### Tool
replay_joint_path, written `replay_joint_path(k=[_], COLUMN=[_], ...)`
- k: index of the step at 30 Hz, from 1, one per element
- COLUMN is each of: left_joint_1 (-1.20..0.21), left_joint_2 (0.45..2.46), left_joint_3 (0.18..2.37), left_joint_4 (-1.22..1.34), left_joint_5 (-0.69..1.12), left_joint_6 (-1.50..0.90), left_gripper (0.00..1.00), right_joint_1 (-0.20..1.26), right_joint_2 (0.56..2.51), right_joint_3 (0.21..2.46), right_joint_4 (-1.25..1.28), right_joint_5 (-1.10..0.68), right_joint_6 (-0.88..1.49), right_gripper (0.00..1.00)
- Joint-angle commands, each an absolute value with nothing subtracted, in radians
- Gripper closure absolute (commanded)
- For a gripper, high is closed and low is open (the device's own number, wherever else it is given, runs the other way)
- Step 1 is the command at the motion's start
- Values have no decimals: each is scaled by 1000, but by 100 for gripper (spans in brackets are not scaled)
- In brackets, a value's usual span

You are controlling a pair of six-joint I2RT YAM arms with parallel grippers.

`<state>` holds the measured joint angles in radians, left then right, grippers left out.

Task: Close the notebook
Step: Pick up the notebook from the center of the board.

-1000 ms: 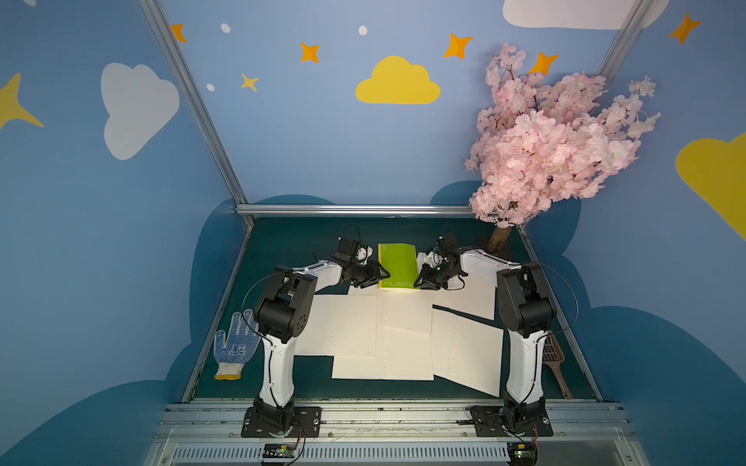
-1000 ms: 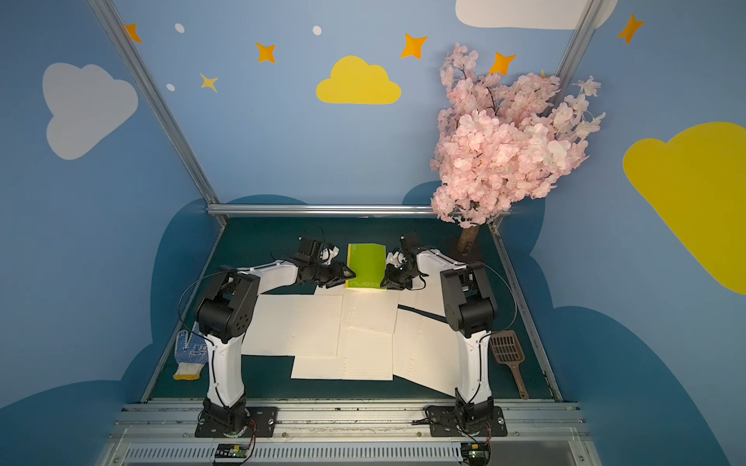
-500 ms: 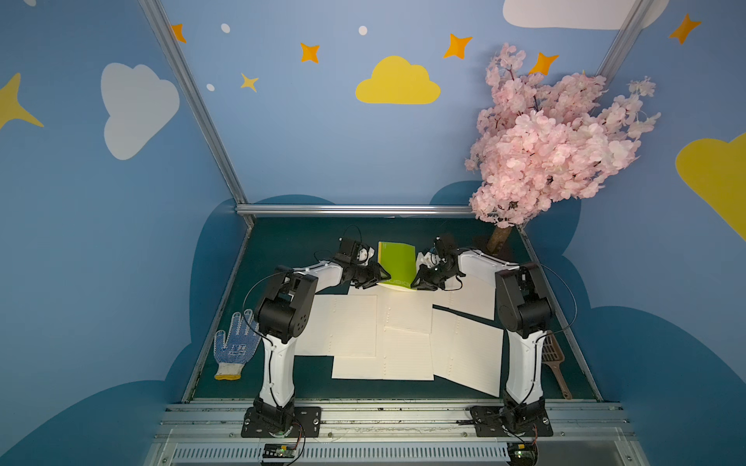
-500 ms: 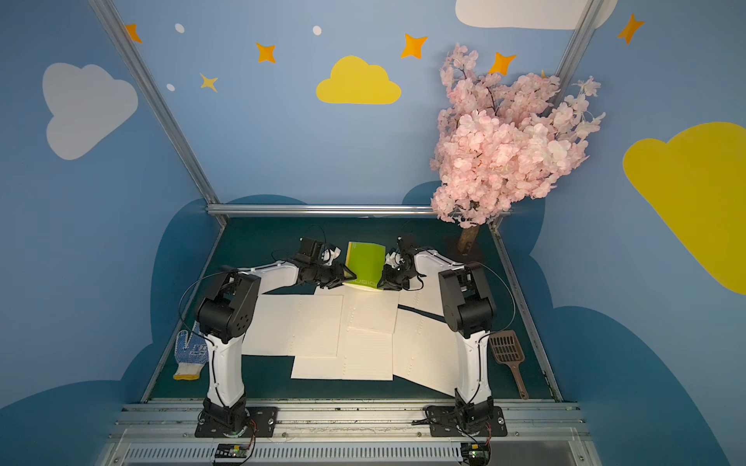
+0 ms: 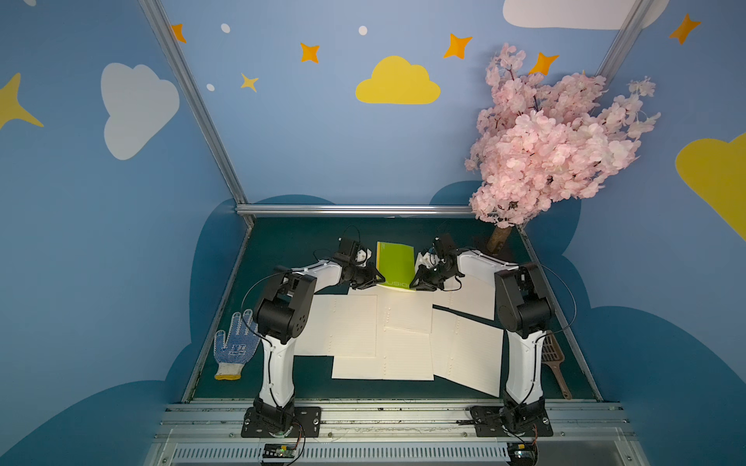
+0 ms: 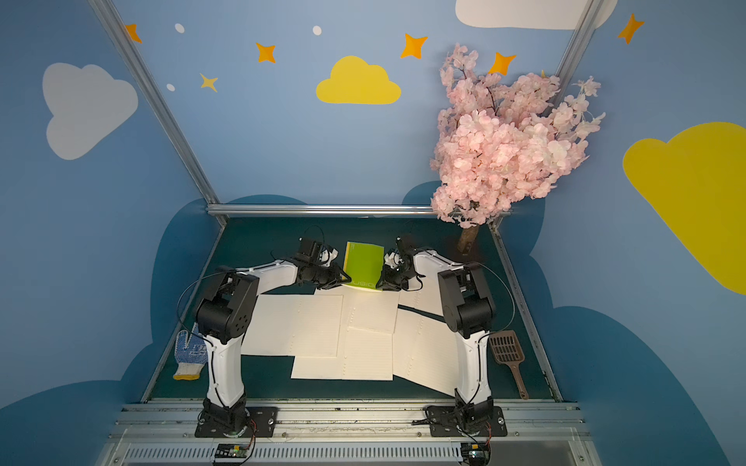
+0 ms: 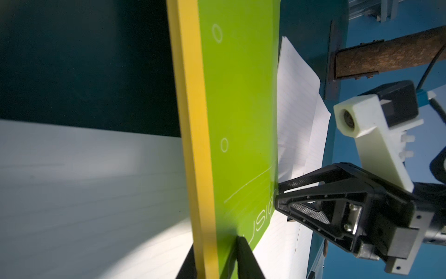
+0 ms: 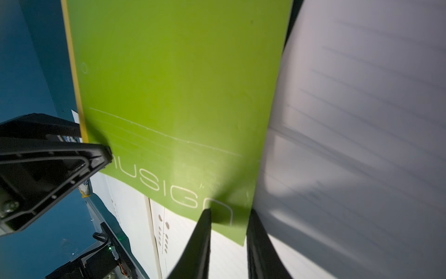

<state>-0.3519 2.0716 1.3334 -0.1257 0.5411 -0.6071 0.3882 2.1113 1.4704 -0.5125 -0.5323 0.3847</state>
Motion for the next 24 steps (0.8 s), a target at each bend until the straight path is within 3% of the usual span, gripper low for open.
replay_joint_path(k=[1,7,24], left_joint_1=[-349,-341,-247], left_joint_2=[2026,2013,1913], left_joint_3=[1371,1371,1384], left_joint_4=[-167,-170,-257], left_joint_5=[531,540,560], left_joint_6=[-576,-574,-500], left_gripper=[80,95,97], right_joint_1=[399,400,388], right_joint_2=[2071,2040,1936], right_joint_3=[1455,1451,1456], right_joint_4=[-499,-507,-549], right_joint_5=[-549,-543,-516], right_joint_6=[375,370,359], right_gripper=[74,74,73])
